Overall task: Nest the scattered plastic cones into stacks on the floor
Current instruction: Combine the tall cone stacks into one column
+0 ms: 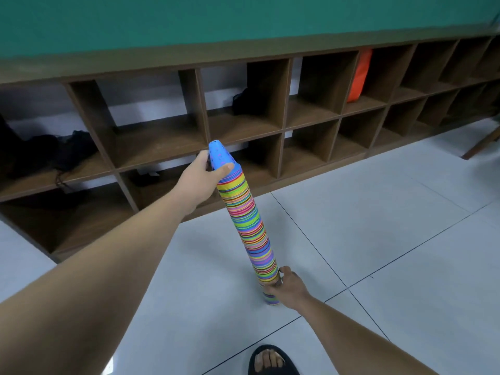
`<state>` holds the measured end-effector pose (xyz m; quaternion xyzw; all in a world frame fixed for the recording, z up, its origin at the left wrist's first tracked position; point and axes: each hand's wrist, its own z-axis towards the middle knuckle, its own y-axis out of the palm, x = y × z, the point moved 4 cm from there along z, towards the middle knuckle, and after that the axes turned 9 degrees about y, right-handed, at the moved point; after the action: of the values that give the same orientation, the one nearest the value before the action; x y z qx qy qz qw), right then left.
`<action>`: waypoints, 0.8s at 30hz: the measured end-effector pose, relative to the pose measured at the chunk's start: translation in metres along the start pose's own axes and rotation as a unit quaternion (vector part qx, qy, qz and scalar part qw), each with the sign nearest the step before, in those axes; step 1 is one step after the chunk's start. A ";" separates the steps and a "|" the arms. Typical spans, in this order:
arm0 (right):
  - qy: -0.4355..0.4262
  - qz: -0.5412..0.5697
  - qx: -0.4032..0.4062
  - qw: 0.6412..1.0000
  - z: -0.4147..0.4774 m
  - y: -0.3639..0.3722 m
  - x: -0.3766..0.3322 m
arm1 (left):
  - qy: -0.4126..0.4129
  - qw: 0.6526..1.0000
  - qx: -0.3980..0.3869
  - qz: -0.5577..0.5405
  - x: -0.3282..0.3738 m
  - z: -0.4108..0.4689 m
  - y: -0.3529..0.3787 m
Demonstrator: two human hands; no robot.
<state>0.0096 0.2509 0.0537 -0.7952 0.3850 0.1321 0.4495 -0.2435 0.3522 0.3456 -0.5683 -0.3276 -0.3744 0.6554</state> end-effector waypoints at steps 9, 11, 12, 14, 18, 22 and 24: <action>0.054 0.006 0.009 0.998 0.039 0.036 0.014 | -0.034 0.997 0.023 -0.059 -0.045 0.026 -0.014; 0.054 0.009 0.006 0.998 0.043 0.040 0.012 | -0.038 0.997 0.027 -0.062 -0.050 0.028 -0.016; 0.056 0.011 0.005 0.998 0.044 0.041 0.010 | -0.039 0.997 0.029 -0.065 -0.052 0.029 -0.017; 0.061 0.021 0.009 0.998 0.045 0.041 0.008 | -0.041 0.996 0.037 -0.066 -0.054 0.029 -0.020; 0.066 0.027 0.015 0.997 0.044 0.038 0.008 | -0.038 0.996 0.042 -0.064 -0.056 0.025 -0.026; 0.055 0.029 0.030 0.998 0.051 0.030 -0.001 | -0.045 0.990 0.076 -0.114 -0.064 0.023 -0.039; 0.047 0.026 0.040 0.998 0.063 0.021 -0.013 | -0.050 0.982 0.100 -0.155 -0.066 0.028 -0.053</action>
<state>-0.0055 0.3026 0.0125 -0.7717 0.4308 0.0910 0.4588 -0.3227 0.3843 0.3192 -0.4603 -0.4799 -0.4083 0.6254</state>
